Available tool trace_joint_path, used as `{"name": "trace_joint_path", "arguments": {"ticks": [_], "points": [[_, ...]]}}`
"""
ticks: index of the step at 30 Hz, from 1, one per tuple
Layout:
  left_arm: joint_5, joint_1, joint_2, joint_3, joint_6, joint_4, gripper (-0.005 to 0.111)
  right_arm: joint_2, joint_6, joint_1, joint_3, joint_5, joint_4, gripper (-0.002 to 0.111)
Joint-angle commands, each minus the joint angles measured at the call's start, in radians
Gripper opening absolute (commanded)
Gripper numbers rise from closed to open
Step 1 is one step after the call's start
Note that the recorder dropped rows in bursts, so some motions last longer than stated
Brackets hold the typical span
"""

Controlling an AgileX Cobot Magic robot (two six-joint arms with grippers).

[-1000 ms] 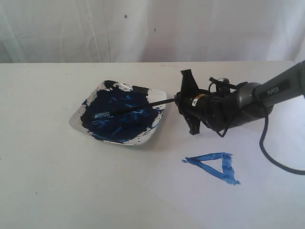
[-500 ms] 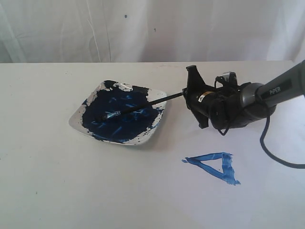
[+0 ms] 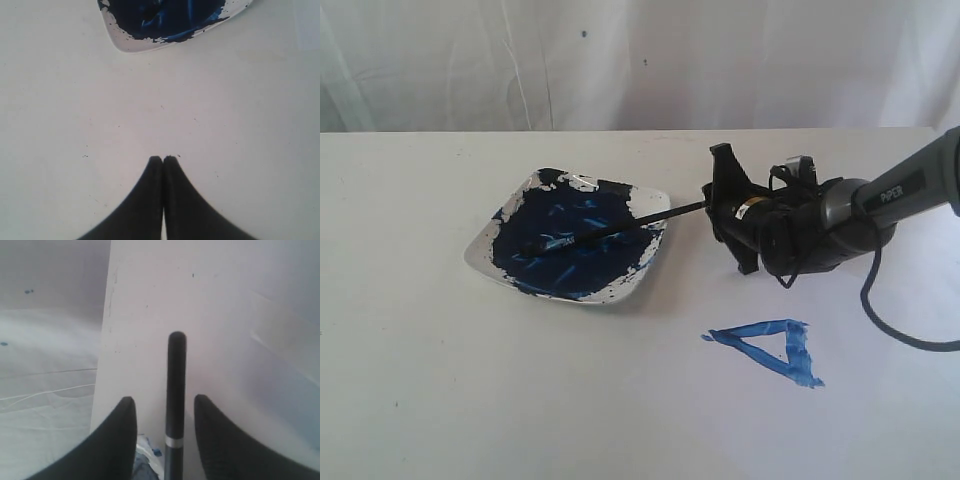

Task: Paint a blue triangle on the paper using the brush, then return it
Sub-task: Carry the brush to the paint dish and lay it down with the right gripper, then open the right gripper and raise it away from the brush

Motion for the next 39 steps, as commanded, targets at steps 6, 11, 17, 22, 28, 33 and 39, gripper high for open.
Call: {"name": "trace_joint_path", "arguments": {"ticks": [6, 11, 17, 22, 28, 33, 39], "points": [[0.007, -0.001, -0.012, 0.000, -0.010, -0.003, 0.000, -0.038, -0.005, -0.004, 0.008, 0.065, -0.069, 0.057], [0.007, -0.001, -0.012, 0.000, -0.010, -0.003, 0.000, -0.109, -0.008, -0.004, 0.033, 0.143, -0.097, 0.057], [0.007, -0.001, -0.012, 0.000, -0.010, -0.003, 0.000, -0.225, -0.094, -0.006, 0.049, 0.376, -0.105, 0.057], [0.007, -0.001, -0.012, 0.000, -0.010, -0.003, 0.000, -0.336, -0.383, -0.010, 0.049, 0.556, -0.123, 0.057], [0.007, -0.001, -0.012, 0.000, -0.010, -0.003, 0.000, -0.502, -0.884, -0.010, 0.049, 0.728, -0.120, 0.032], [0.007, -0.001, -0.012, 0.000, -0.010, -0.003, 0.000, -0.655, -0.974, -0.010, 0.078, 0.789, -0.093, 0.000], [0.002, -0.001, -0.012, 0.000, -0.005, -0.003, 0.000, -0.834, -1.104, -0.010, 0.151, 0.864, -0.098, 0.000]]}}
